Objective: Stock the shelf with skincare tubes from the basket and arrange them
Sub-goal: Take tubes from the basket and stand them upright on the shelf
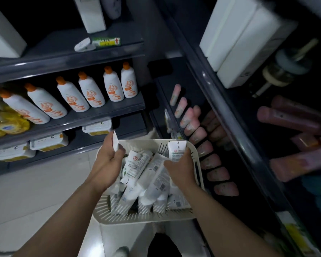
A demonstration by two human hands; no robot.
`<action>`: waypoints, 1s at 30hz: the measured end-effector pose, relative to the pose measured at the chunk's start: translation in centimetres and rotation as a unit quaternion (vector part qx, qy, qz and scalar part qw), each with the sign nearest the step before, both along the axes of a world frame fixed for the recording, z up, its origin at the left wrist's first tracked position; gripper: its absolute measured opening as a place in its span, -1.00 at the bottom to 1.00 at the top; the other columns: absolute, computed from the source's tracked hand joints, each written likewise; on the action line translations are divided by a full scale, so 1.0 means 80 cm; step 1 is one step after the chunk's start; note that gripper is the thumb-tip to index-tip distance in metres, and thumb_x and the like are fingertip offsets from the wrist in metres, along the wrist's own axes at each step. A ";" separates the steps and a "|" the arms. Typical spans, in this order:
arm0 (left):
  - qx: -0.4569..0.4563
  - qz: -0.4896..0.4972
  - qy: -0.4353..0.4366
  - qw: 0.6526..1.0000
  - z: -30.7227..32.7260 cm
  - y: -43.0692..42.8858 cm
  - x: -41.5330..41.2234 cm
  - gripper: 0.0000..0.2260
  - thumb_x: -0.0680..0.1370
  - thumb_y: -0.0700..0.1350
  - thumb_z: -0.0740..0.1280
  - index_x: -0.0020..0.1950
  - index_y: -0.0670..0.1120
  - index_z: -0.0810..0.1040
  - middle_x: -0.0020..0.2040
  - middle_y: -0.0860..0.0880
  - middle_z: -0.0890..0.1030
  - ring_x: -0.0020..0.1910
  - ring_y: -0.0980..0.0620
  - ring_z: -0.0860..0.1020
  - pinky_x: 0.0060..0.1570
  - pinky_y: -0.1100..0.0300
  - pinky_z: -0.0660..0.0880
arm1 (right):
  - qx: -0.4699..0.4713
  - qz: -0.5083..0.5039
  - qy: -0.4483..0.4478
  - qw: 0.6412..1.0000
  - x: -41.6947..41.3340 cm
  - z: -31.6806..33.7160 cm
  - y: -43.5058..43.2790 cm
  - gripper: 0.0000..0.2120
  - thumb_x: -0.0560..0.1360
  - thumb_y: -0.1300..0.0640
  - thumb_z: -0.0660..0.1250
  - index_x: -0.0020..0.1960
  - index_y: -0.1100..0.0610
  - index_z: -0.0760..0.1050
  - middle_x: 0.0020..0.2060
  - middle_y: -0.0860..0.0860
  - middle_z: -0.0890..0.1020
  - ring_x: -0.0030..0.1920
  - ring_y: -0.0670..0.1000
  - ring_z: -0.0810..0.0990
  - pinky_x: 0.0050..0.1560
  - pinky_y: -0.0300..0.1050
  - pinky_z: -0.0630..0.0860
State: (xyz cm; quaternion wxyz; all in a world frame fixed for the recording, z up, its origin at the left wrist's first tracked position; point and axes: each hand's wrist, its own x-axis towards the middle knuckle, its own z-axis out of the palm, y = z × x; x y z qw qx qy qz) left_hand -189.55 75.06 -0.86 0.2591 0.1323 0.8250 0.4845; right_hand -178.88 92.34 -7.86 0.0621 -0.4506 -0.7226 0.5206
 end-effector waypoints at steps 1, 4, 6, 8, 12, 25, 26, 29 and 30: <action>0.005 -0.016 0.004 1.000 0.009 -0.001 -0.001 -0.56 0.62 -0.08 0.11 0.48 0.13 0.12 0.30 0.25 0.35 0.21 0.29 0.35 0.18 0.29 0.24 | 0.006 -0.009 0.014 1.000 0.003 0.013 -0.004 -0.43 0.33 0.22 0.43 0.28 0.07 0.30 -0.02 -0.02 0.54 -0.16 -0.13 0.56 -0.28 -0.39 0.48; 0.019 -0.076 0.044 0.996 0.051 -0.004 0.004 -0.44 0.44 -0.06 0.14 0.43 0.17 0.13 0.33 0.25 0.35 0.34 0.14 0.28 0.27 0.10 0.26 | 0.051 -0.048 0.051 0.996 0.026 0.068 -0.017 -0.54 0.27 0.05 0.38 0.15 0.07 0.45 -0.07 -0.01 0.61 -0.11 -0.04 0.60 -0.13 -0.13 0.53; 0.007 -0.121 0.060 0.991 0.084 -0.004 0.010 -0.38 0.44 0.02 0.16 0.47 0.18 0.04 0.36 0.12 0.33 0.39 0.03 0.24 0.31 -0.06 0.27 | 0.075 -0.061 0.067 0.993 0.049 0.113 -0.023 -0.68 0.36 0.06 0.36 0.10 0.05 0.48 -0.06 -0.07 0.61 -0.07 -0.09 0.58 -0.07 -0.20 0.47; 0.027 -0.175 0.064 0.982 0.120 0.000 0.023 -0.39 0.49 0.07 0.24 0.48 0.17 0.03 0.37 0.09 0.33 0.39 0.02 0.27 0.33 -0.06 0.28 | 0.095 -0.073 0.082 0.989 0.077 0.157 -0.027 -0.77 0.48 0.06 0.29 0.12 0.07 0.47 -0.04 -0.07 0.59 -0.04 -0.08 0.55 -0.10 -0.22 0.41; 0.105 -0.220 0.065 0.968 0.198 0.018 0.065 -0.50 0.52 -0.12 0.38 0.39 0.03 0.24 0.05 0.20 0.50 -0.03 0.38 0.49 -0.10 0.54 0.38 | 0.143 -0.088 0.097 0.981 0.137 0.240 -0.034 -0.83 0.62 0.06 0.14 -0.02 0.10 0.47 -0.23 -0.08 0.50 -0.21 -0.10 0.46 -0.18 -0.19 0.30; 0.256 -0.362 0.138 0.886 0.406 0.115 0.256 -0.55 0.36 -0.04 0.53 0.09 -0.03 0.34 -0.16 -0.03 0.57 -0.33 0.21 0.55 -0.39 0.31 0.51 | 0.355 -0.188 0.047 0.915 0.387 0.520 -0.021 -0.69 0.58 0.02 0.21 -0.31 0.10 0.39 -0.37 0.05 0.52 -0.28 0.09 0.47 -0.20 -0.01 0.41; 0.273 -0.379 0.142 0.873 0.420 0.124 0.275 -0.56 0.38 -0.07 0.52 0.09 -0.05 0.33 -0.18 -0.02 0.56 -0.38 0.25 0.53 -0.44 0.35 0.48 | 0.355 -0.203 0.050 0.911 0.410 0.538 -0.017 -0.71 0.58 0.04 0.21 -0.30 0.09 0.40 -0.34 0.03 0.53 -0.26 0.06 0.46 -0.16 -0.01 0.41; 0.307 -0.427 0.124 0.842 0.458 0.149 0.331 -0.56 0.41 -0.11 0.49 0.13 -0.03 0.29 -0.14 0.01 0.58 -0.33 0.27 0.54 -0.39 0.40 0.47 | 0.375 -0.222 0.045 0.899 0.477 0.588 -0.008 -0.72 0.57 -0.02 0.21 -0.20 0.13 0.50 -0.21 0.11 0.64 -0.18 0.00 0.55 -0.04 0.03 0.48; 0.317 -0.438 0.117 0.833 0.468 0.159 0.350 -0.54 0.42 -0.12 0.49 0.16 -0.04 0.29 -0.10 0.00 0.59 -0.27 0.21 0.55 -0.34 0.39 0.48 | 0.380 -0.237 0.053 0.893 0.499 0.602 -0.005 -0.72 0.57 -0.04 0.22 -0.17 0.13 0.52 -0.20 0.11 0.66 -0.19 -0.05 0.59 -0.05 0.03 0.50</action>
